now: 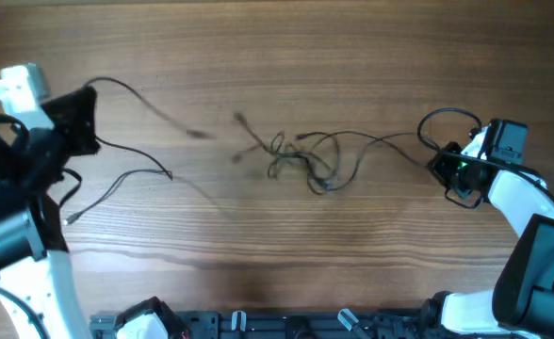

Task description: Untangle cables

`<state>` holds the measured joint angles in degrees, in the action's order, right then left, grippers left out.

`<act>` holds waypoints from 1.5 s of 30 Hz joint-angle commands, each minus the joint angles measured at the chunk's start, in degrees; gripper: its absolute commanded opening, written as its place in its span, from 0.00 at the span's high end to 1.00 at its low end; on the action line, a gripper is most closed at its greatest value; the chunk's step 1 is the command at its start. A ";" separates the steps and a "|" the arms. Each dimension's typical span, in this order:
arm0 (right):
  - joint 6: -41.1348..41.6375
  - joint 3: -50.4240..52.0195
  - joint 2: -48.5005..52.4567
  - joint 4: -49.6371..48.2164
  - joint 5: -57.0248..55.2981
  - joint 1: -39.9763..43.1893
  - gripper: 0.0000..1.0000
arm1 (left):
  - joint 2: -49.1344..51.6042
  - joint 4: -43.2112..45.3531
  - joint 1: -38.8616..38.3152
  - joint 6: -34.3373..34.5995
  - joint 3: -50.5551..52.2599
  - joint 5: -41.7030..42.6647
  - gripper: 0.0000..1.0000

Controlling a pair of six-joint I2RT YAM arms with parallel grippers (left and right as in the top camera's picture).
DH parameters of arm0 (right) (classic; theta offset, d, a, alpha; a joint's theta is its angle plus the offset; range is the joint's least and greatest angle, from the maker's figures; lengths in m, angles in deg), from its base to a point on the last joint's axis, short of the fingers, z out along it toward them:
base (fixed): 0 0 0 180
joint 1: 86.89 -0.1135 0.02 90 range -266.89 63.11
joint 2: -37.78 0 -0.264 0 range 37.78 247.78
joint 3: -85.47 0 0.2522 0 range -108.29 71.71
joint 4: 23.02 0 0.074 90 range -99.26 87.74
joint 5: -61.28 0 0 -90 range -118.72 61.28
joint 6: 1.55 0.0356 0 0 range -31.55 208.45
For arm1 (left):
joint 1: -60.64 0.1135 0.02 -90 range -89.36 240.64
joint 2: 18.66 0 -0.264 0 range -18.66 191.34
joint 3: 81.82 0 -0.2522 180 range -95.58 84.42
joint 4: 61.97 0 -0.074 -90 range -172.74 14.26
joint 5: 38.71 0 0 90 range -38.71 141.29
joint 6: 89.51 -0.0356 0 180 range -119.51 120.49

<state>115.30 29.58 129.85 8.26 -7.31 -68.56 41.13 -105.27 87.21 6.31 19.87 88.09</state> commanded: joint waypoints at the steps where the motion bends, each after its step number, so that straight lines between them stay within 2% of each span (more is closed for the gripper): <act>1: -5.66 0.13 0.70 -1.09 14.56 0.02 0.47 | 6.64 0.92 0.31 10.91 -0.37 2.99 0.96; 2: -5.95 0.13 0.63 -0.90 16.70 -0.09 0.41 | 8.24 1.68 -0.57 10.14 -0.37 5.90 0.96; 4: -5.90 0.13 -0.07 -0.28 21.49 -1.33 0.32 | 10.64 3.30 -3.08 4.17 -0.37 12.24 0.96; 6: -5.95 0.13 -2.05 -0.22 23.61 -3.80 0.27 | 11.96 4.59 -5.49 -0.96 -0.37 11.96 0.96; 8: -5.86 0.13 -7.69 -0.33 21.84 -7.08 0.09 | 12.24 6.21 -5.88 -0.57 -0.37 5.49 0.96; 9: -5.86 0.13 -13.53 0.22 16.76 -9.90 0.01 | 12.24 4.52 -5.64 8.09 -0.37 -6.86 0.96; 10: -5.75 0.13 -16.70 0.63 12.61 -11.85 0.00 | 12.35 0.39 -5.57 19.39 -0.37 -18.05 0.96; 11: -5.64 0.13 -19.37 1.36 8.85 -13.84 0.01 | 12.61 -5.03 -5.57 29.42 -0.37 -25.90 0.96; 13: -5.68 0.13 -23.65 3.50 0.85 -18.60 0.00 | 13.92 -16.68 -5.57 41.24 -0.33 -34.25 0.96; 16: -5.84 0.13 -23.93 5.07 -0.42 -22.71 0.00 | 16.55 -27.71 -5.70 48.85 -0.22 -37.31 0.96; 18: -5.84 0.13 -23.93 5.22 -0.42 -24.02 0.01 | 18.80 -30.10 -6.58 48.65 -0.15 -38.53 0.96; 19: -5.70 0.13 -23.93 5.22 -0.42 -24.30 0.00 | 20.06 -30.32 -6.86 48.70 -0.09 -39.28 0.96; 22: -5.18 0.13 -23.93 6.27 -0.33 -24.37 0.00 | 25.40 -26.36 -6.86 55.39 1.62 -40.59 0.96; 24: -4.15 0.13 -23.93 8.09 -0.39 -24.37 0.00 | 31.12 -19.04 -6.82 55.76 3.74 -44.85 0.86; 27: -4.15 0.13 -23.93 9.46 -0.39 -24.37 0.00 | 38.62 -14.95 -6.80 56.02 3.85 -45.81 0.80; 32: -3.74 0.13 -23.93 9.44 -0.39 -24.37 0.00 | 44.74 -13.03 -6.82 56.35 3.87 -45.42 0.44; 33: -3.72 0.13 -23.93 9.46 -0.39 -24.37 0.01 | 45.35 -11.72 -6.82 56.35 3.87 -45.40 0.34; 35: -3.72 0.13 -23.93 9.44 -0.39 -24.37 0.00 | 45.35 -10.05 -6.86 56.35 3.87 -45.40 0.30; 37: -3.72 0.13 -23.93 9.49 -0.39 -24.37 0.00 | 45.35 -8.39 -6.86 56.35 3.87 -45.20 0.33; 39: -2.75 0.13 -23.93 9.46 -0.42 -24.37 0.00 | 45.40 -8.39 -6.93 56.30 3.98 -44.24 0.48; 42: -2.67 0.13 -23.93 9.60 -0.37 -24.37 0.00 | 45.40 -8.33 -7.67 55.93 5.42 -44.15 0.82; 44: -2.69 0.13 -23.93 10.05 -0.37 -24.37 0.01 | 45.40 -7.39 -8.22 55.91 8.39 -44.17 0.96; 45: -2.69 0.13 -23.93 10.27 -0.37 -24.37 0.00 | 45.40 -6.51 -8.20 55.89 9.16 -44.74 0.96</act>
<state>112.02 29.69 106.29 18.01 -6.94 -92.71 85.46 -112.36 79.47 62.27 24.87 44.03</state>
